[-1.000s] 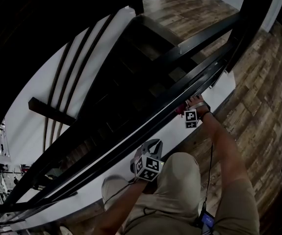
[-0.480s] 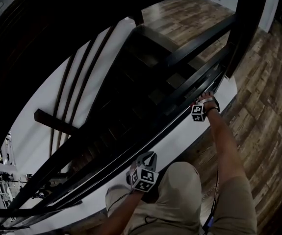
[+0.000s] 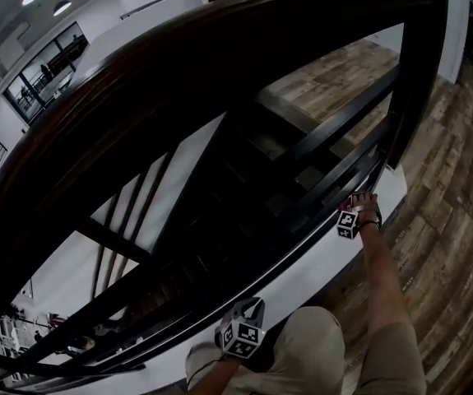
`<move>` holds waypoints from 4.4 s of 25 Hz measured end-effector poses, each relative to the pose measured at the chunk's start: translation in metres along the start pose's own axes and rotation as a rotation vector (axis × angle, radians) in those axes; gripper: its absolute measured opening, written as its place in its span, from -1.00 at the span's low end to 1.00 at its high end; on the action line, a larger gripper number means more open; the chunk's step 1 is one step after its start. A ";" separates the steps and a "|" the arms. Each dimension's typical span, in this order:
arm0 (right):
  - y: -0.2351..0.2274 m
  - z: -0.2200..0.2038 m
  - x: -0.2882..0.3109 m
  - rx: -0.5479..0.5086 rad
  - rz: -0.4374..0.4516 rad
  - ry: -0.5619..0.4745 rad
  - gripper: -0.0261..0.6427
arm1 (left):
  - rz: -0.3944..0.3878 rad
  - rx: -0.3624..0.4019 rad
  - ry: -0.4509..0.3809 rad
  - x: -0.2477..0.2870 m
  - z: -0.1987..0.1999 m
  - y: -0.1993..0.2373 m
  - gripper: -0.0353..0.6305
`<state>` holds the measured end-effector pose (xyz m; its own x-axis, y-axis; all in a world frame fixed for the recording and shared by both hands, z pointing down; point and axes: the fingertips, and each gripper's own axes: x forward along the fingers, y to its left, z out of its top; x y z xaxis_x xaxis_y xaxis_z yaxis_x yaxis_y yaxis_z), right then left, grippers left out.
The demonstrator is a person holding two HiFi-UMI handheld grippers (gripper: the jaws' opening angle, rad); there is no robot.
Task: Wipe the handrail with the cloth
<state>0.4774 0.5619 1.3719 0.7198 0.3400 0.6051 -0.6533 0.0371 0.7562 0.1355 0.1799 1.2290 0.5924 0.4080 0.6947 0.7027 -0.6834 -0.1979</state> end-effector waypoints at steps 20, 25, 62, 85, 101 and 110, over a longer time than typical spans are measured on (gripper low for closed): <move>-0.034 -0.027 -0.165 1.379 0.220 -0.366 -0.75 | 0.058 -0.099 -0.081 -0.099 0.011 0.056 -0.83; -0.069 0.009 -0.325 1.271 0.221 -0.800 -0.75 | 0.105 -0.152 -0.193 -0.132 -0.005 0.041 -0.83; 0.000 0.285 -0.643 -0.363 0.578 -1.268 -0.74 | 0.395 -0.283 -0.400 -0.347 -0.035 0.140 -0.83; 0.002 0.277 -0.618 -0.443 0.484 -1.159 -0.74 | 0.376 -0.240 -0.409 -0.338 -0.015 0.131 -0.83; -0.003 0.296 -0.658 -0.433 0.623 -1.162 -0.75 | 0.032 -0.203 -0.363 -0.373 -0.035 0.140 -0.84; -0.017 0.301 -0.683 -0.352 0.671 -1.173 -0.75 | 0.046 -0.042 0.061 -0.340 -0.111 0.129 -0.84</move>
<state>0.0674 0.0465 1.0206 -0.0898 -0.5824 0.8079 -0.8454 0.4734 0.2473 -0.0188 -0.1146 1.0441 0.5976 0.3390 0.7266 0.6573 -0.7260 -0.2020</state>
